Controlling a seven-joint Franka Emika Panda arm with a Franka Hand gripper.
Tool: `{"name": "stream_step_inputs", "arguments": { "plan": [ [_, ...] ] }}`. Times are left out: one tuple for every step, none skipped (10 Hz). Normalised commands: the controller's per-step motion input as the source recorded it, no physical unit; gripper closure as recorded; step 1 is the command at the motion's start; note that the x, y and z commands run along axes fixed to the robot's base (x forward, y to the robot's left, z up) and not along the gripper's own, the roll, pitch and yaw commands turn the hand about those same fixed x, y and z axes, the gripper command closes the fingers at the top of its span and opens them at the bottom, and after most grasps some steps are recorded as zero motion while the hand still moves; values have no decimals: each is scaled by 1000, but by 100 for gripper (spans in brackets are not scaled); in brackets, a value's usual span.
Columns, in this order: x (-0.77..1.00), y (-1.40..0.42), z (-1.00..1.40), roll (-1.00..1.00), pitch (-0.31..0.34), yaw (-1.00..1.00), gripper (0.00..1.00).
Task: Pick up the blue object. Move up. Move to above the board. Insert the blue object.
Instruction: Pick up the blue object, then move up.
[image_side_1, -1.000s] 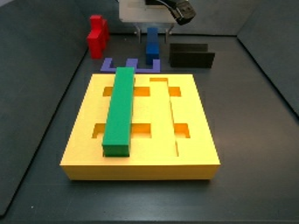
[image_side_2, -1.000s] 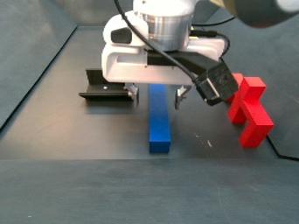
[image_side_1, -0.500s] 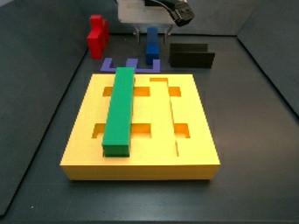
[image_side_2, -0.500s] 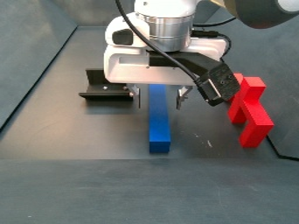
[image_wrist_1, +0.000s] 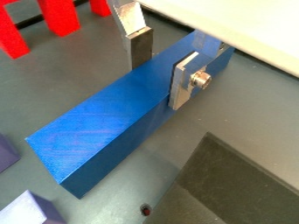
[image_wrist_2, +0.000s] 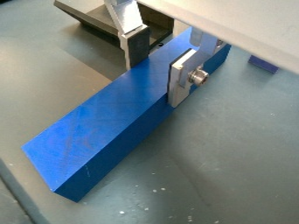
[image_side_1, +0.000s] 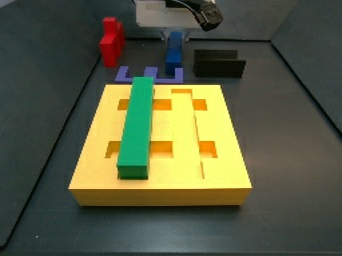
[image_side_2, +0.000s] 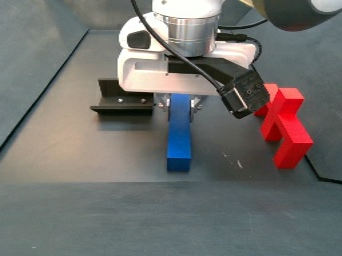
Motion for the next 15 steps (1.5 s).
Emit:
{"name": "stream_step_inputs", "arguments": {
  "plan": [
    [0,0,0,0,0,0,100],
    [0,0,0,0,0,0,100],
    [0,0,0,0,0,0,100],
    [0,0,0,0,0,0,100],
    [0,0,0,0,0,0,100],
    [0,0,0,0,0,0,100],
    [0,0,0,0,0,0,100],
    [0,0,0,0,0,0,100],
    [0,0,0,0,0,0,100],
    [0,0,0,0,0,0,100],
    [0,0,0,0,0,0,100],
    [0,0,833,0,0,0,100],
    [48,-19,771,11,-53,57,100],
    [10,-37,571,10,-35,61,100],
    [2,-15,182,18,-39,38,100]
  ]
}}
